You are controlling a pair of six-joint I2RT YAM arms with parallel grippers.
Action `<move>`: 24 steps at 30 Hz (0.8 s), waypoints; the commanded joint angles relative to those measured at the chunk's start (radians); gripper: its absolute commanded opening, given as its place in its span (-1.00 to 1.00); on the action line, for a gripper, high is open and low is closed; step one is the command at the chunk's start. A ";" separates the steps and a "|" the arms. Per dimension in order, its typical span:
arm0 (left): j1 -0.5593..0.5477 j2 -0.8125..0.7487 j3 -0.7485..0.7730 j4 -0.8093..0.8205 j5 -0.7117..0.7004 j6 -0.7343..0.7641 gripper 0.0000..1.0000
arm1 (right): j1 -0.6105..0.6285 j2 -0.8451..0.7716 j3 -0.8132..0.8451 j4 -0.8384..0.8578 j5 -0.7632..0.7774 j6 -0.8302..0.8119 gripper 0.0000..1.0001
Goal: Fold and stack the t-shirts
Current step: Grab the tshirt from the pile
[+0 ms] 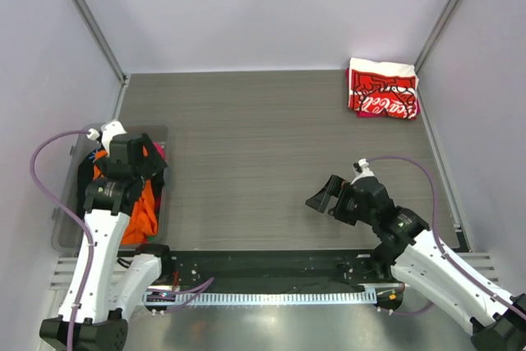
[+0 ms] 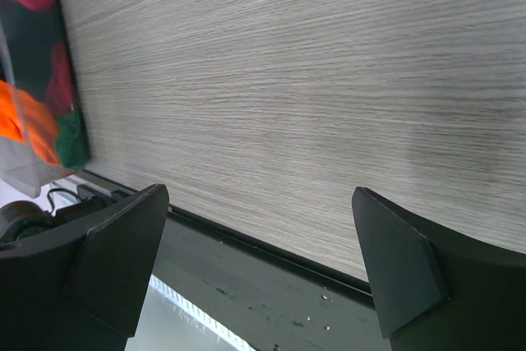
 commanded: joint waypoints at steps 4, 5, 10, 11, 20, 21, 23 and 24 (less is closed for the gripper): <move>0.046 0.066 0.003 -0.020 -0.181 -0.055 0.80 | 0.001 0.004 0.002 0.042 -0.047 -0.011 0.99; 0.100 0.088 0.022 -0.041 -0.189 -0.061 0.80 | 0.001 0.007 -0.001 0.042 -0.059 -0.011 1.00; 0.261 0.206 0.054 -0.051 -0.143 -0.101 0.79 | 0.001 -0.016 -0.038 0.041 -0.081 0.000 0.99; 0.308 0.218 0.049 -0.036 -0.132 -0.106 0.79 | 0.001 -0.019 -0.041 0.042 -0.093 0.001 0.99; 0.490 0.304 -0.007 0.037 -0.013 -0.133 0.53 | 0.000 -0.008 -0.047 0.021 -0.133 -0.026 0.99; 0.491 0.304 -0.009 0.043 -0.006 -0.132 0.43 | 0.001 -0.007 -0.050 0.021 -0.131 -0.029 0.99; 0.493 0.306 -0.007 0.052 0.017 -0.132 -0.12 | 0.003 -0.002 -0.052 0.016 -0.128 -0.029 0.99; 0.491 0.306 -0.004 0.052 0.026 -0.126 -0.33 | 0.001 -0.002 -0.053 0.018 -0.127 -0.029 0.99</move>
